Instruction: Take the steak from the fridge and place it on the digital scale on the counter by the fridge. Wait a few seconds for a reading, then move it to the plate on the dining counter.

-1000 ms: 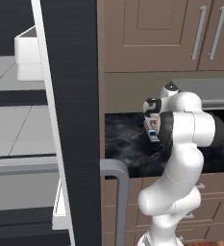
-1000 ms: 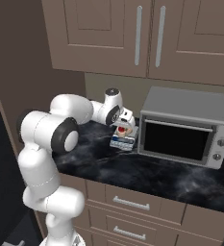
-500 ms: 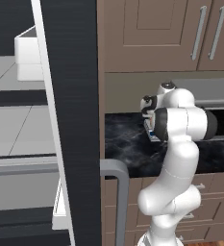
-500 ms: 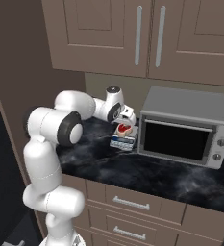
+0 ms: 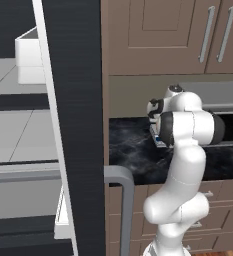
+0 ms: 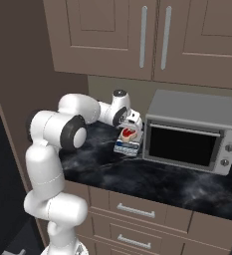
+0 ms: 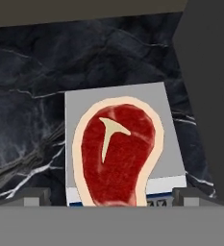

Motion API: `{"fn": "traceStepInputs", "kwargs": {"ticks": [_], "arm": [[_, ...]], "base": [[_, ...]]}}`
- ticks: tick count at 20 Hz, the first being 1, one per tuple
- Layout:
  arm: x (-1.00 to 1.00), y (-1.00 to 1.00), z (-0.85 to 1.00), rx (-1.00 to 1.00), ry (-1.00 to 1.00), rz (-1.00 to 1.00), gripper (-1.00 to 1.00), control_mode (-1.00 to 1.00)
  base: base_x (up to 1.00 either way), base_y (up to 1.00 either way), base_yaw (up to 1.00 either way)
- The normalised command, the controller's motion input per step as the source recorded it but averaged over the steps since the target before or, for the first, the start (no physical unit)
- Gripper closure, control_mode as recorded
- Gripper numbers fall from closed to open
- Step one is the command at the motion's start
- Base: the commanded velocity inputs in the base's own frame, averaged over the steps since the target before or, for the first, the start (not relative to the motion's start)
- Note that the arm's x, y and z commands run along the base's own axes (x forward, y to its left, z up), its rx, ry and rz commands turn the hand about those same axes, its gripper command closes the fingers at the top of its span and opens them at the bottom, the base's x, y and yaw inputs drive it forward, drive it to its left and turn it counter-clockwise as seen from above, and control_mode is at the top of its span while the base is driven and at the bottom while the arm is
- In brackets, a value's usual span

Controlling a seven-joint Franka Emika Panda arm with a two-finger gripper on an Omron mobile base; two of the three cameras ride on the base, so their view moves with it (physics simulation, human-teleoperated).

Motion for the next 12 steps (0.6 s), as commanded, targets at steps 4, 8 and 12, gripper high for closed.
{"fn": "traceStepInputs", "kwargs": {"ticks": [4, 8, 12], "arm": [[0.0, 0.0, -0.35, 0.0, 0.01, 0.0, -1.0, -1.0], [-0.1, 0.0, -0.35, 0.0, 0.0, 0.01, -1.0, -1.0], [0.0, 0.0, -0.25, 0.0, 0.0, 0.0, -1.0, -1.0]], "base": [[0.0, 0.0, 0.0], [0.0, 0.0, 0.0], [0.0, 0.0, 0.0]]}}
